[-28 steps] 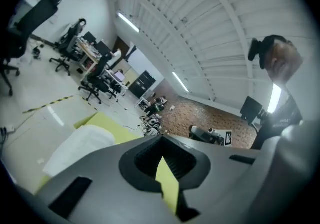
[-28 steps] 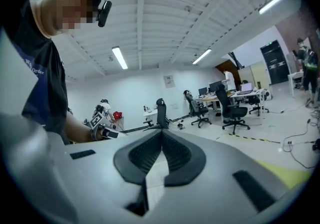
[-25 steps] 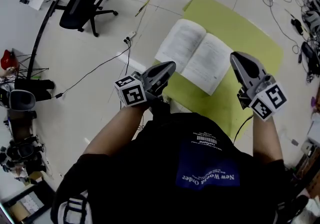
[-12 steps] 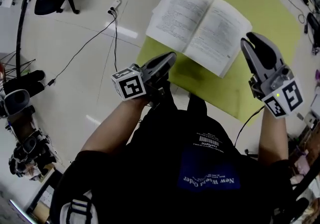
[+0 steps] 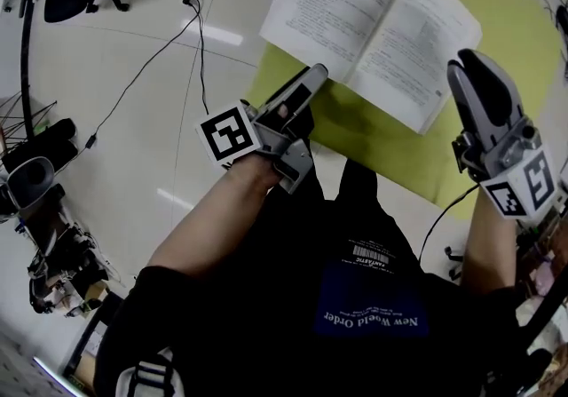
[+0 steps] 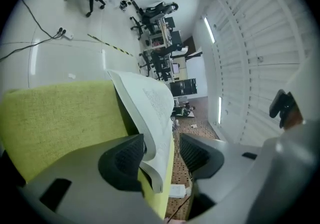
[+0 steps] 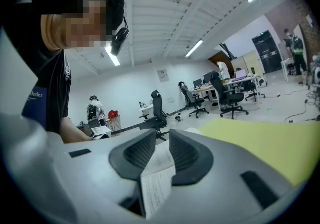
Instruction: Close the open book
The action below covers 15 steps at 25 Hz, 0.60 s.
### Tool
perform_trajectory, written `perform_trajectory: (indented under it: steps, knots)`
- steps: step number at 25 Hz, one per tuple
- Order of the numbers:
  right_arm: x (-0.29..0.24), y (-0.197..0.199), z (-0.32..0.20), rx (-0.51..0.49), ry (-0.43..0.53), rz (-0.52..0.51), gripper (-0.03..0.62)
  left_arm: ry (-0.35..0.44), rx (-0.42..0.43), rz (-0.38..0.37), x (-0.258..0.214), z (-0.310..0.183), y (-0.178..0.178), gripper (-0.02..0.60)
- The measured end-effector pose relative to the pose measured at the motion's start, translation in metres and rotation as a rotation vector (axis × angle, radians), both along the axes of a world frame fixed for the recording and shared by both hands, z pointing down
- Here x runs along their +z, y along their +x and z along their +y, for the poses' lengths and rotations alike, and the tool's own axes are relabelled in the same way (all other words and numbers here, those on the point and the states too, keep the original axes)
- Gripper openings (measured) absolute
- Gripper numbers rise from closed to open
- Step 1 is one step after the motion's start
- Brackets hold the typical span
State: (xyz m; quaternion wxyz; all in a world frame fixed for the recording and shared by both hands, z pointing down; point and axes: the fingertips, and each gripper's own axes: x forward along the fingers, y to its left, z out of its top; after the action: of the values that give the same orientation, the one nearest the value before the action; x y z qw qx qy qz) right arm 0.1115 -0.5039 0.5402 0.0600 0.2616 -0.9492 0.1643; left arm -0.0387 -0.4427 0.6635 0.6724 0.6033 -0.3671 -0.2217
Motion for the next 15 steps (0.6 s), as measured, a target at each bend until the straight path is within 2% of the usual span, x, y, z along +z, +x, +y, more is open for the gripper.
perform_trajectory:
  steps: [8,11,15]
  knots:
    - [-0.012,-0.001,0.005,-0.001,-0.004,-0.033,0.058,-0.015,0.038,0.031,0.005,-0.001,0.017,0.253]
    - [-0.023,-0.009,0.006,-0.014,0.000,-0.031,0.058,-0.003,0.007,0.057,0.000,-0.017,0.009,0.253]
    - [-0.031,-0.011,0.008,-0.019,-0.004,-0.026,0.058,0.039,-0.076,0.095,-0.008,-0.037,-0.012,0.253]
